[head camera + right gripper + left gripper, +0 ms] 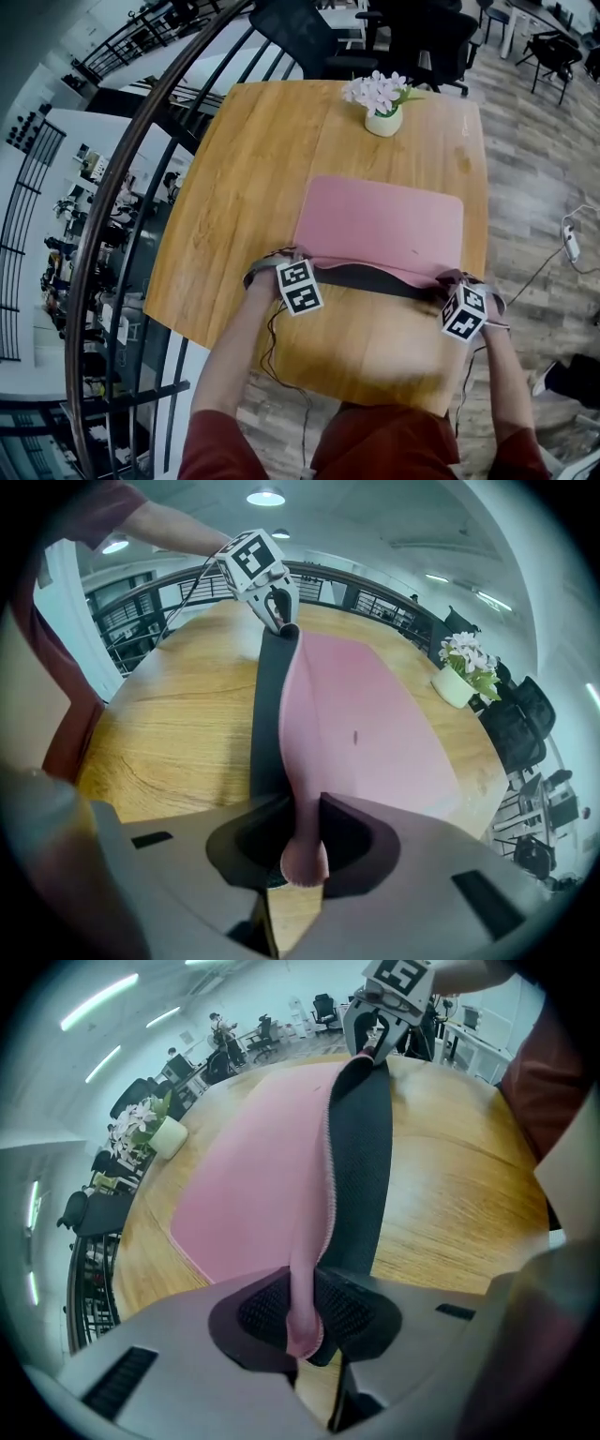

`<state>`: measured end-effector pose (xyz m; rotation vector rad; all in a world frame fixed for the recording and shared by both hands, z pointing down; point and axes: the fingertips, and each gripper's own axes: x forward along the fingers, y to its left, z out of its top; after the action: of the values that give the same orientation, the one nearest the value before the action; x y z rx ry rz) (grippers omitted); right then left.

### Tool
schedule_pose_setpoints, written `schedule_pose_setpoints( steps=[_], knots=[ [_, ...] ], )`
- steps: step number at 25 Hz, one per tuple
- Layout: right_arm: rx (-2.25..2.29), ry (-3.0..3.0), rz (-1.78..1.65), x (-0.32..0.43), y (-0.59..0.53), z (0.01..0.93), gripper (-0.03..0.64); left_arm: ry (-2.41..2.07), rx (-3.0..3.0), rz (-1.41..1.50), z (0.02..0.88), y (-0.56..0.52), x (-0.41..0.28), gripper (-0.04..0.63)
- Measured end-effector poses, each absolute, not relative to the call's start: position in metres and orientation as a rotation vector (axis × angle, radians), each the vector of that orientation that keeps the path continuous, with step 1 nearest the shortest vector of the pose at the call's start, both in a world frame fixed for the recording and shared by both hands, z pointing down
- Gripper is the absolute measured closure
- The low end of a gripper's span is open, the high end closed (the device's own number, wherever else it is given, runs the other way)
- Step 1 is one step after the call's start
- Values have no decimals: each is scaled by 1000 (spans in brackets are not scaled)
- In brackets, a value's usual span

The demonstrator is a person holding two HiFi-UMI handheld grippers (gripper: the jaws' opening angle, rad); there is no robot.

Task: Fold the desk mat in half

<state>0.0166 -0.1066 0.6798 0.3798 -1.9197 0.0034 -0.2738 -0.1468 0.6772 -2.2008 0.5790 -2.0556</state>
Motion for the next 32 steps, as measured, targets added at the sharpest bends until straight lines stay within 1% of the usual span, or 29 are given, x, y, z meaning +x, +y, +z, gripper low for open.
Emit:
schedule_pose_setpoints(
  steps=[7,15,21,27,32],
  knots=[
    [340,-1950,36,18,-115,680,523,492,-2196,-2072,680,-154,-271,483],
    [391,-1966,19,22,-139,682,500,530,-2201,-2053,682,-174,-269,497],
    [385,-1998,79,27,-150,682,471,518,-2186,-2054,682,-186,-267,497],
    [404,-2012,99,30,-162,682,473,528,-2183,-2050,683,-199,-265,497],
    [421,-1999,65,33,-173,685,535,554,-2176,-2029,682,-214,-261,499]
  ],
)
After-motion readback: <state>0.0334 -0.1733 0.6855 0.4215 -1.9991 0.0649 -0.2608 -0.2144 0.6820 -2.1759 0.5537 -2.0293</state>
